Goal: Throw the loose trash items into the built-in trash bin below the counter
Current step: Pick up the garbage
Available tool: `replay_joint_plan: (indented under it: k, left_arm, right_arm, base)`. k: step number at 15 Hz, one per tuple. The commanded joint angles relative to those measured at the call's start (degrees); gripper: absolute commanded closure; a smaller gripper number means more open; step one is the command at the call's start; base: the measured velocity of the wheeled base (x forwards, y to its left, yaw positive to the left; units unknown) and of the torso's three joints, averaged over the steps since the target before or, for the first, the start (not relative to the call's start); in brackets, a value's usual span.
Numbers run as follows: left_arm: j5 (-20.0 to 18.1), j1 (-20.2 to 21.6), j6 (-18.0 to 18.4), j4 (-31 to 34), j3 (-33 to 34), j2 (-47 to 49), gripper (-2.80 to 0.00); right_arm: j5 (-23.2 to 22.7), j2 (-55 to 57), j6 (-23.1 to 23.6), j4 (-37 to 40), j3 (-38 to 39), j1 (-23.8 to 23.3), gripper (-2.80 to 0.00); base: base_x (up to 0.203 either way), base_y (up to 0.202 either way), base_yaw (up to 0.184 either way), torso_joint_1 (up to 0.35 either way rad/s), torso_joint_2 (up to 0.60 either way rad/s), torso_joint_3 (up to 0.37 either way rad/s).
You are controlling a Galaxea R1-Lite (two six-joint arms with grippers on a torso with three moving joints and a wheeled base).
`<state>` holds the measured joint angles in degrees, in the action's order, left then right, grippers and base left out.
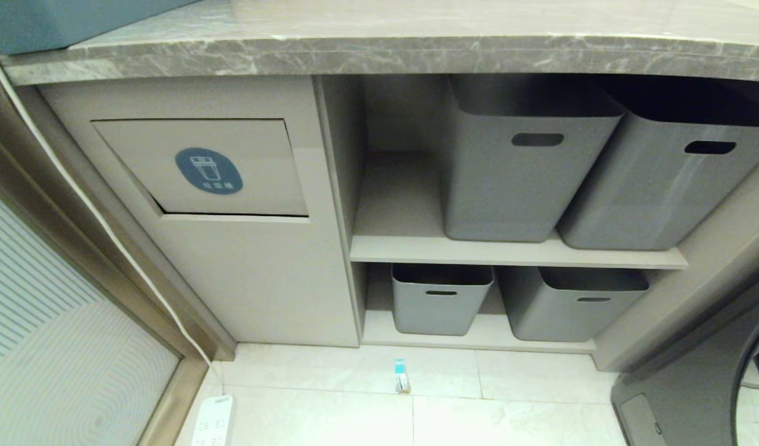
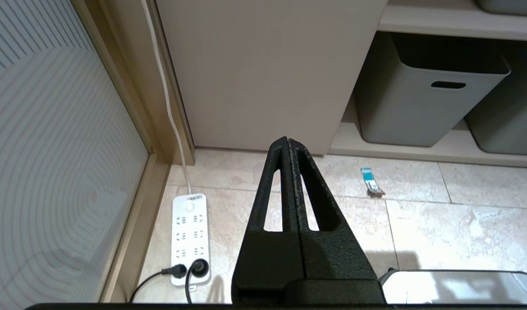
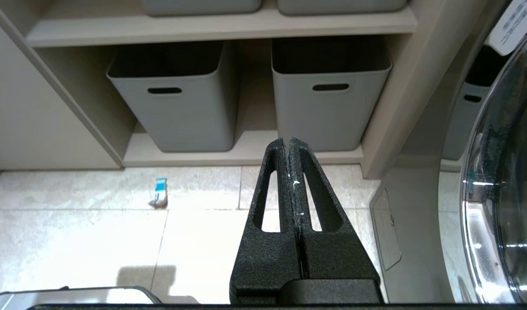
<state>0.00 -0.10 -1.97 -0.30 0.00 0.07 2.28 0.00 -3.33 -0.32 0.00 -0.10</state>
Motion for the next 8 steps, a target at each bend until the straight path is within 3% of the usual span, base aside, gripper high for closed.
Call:
replay_joint_plan:
  k: [1, 8]
  left_arm:
    - [0.00, 0.01, -0.05, -0.05, 0.16, 0.10, 0.00]
    - [0.00, 0.01, -0.05, -0.13, 0.18, 0.10, 0.00]
  right_arm:
    - [0.01, 0.08, -0.01, -0.03, 0.09, 0.01, 0.00]
    - [0.01, 0.06, -0.01, -0.03, 0.09, 0.01, 0.00]
  base:
    - [0.000, 0.000, 0.000, 0.002, 0.00, -0.212]
    - [0.000, 0.000, 0.000, 0.003, 0.00, -0.195]
